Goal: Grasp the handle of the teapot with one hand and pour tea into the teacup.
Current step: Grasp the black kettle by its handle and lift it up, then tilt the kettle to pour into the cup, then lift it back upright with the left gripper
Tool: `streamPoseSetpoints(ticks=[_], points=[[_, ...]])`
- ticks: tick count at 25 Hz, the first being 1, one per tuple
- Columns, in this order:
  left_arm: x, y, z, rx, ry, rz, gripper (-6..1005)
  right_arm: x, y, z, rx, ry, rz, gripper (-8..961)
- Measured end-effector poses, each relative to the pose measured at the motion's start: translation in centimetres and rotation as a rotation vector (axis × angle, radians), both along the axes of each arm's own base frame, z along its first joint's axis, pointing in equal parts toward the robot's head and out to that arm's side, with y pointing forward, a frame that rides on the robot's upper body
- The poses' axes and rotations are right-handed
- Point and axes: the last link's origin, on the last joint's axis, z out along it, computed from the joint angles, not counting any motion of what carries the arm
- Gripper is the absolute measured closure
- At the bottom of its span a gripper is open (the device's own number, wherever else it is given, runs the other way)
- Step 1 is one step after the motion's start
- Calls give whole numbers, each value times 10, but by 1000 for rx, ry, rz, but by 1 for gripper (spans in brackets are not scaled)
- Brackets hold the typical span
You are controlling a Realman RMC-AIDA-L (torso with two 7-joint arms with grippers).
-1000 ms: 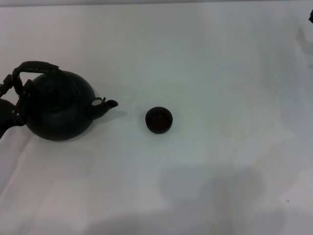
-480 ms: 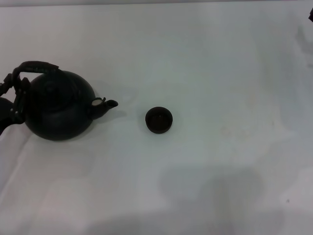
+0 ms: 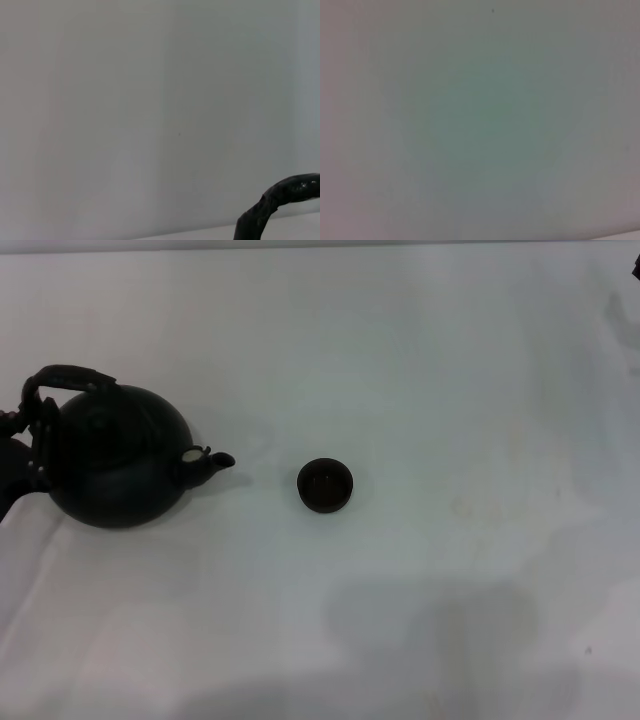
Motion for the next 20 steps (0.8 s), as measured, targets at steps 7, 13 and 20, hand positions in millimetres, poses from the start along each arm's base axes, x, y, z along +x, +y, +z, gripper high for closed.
streamPoseSetpoints(ticks=[7, 13, 20], points=[[3, 3, 1, -3, -43, -1, 875, 2, -1, 1, 2, -2, -3, 97], [8, 16, 11, 9, -63, -33, 879, 2, -1, 2, 5, -3, -1, 97], [20, 38, 26, 31, -1, -122, 878, 2, -1, 3, 6, -5, -1, 97]])
